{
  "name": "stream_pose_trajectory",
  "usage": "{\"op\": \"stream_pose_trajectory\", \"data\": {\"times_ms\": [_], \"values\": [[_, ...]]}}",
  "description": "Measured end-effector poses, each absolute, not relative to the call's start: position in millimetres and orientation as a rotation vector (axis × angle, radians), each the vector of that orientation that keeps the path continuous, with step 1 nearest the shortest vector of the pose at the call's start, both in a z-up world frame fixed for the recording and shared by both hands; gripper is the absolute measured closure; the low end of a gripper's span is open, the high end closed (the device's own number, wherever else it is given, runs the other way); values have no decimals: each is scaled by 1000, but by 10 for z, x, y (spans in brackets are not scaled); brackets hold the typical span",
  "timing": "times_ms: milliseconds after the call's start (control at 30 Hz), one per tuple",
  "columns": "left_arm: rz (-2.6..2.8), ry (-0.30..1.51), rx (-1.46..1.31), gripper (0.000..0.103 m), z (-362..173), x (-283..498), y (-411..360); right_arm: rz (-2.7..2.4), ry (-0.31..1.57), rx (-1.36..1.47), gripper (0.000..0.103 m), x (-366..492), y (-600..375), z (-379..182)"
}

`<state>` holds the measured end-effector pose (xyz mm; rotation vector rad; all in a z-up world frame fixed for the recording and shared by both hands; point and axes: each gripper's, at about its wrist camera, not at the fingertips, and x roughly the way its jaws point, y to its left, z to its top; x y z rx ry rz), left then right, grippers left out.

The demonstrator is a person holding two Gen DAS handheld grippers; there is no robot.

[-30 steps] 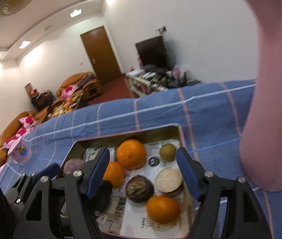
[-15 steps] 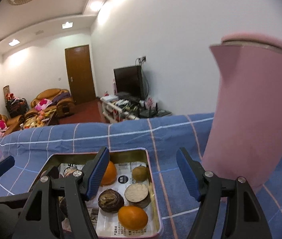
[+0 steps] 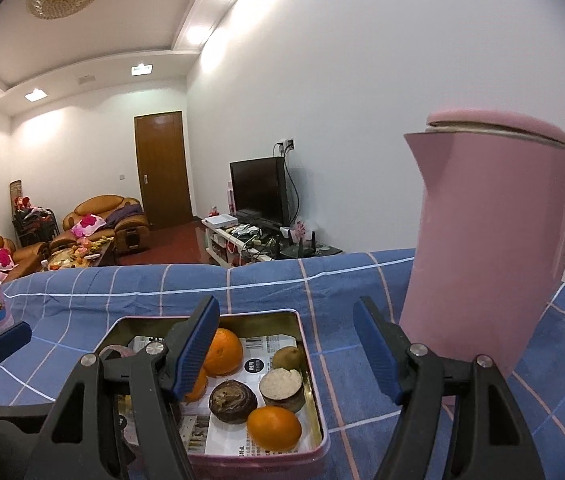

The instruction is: Organize fruits

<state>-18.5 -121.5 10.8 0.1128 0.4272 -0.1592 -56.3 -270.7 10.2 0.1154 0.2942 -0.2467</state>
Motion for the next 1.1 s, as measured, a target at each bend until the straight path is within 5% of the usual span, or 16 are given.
{"op": "stream_pose_trajectory", "data": {"times_ms": [1100], "values": [[-157,396,83,0,135,-477,-1031,-260,232,105,32,-1072,-2552,156]]}}
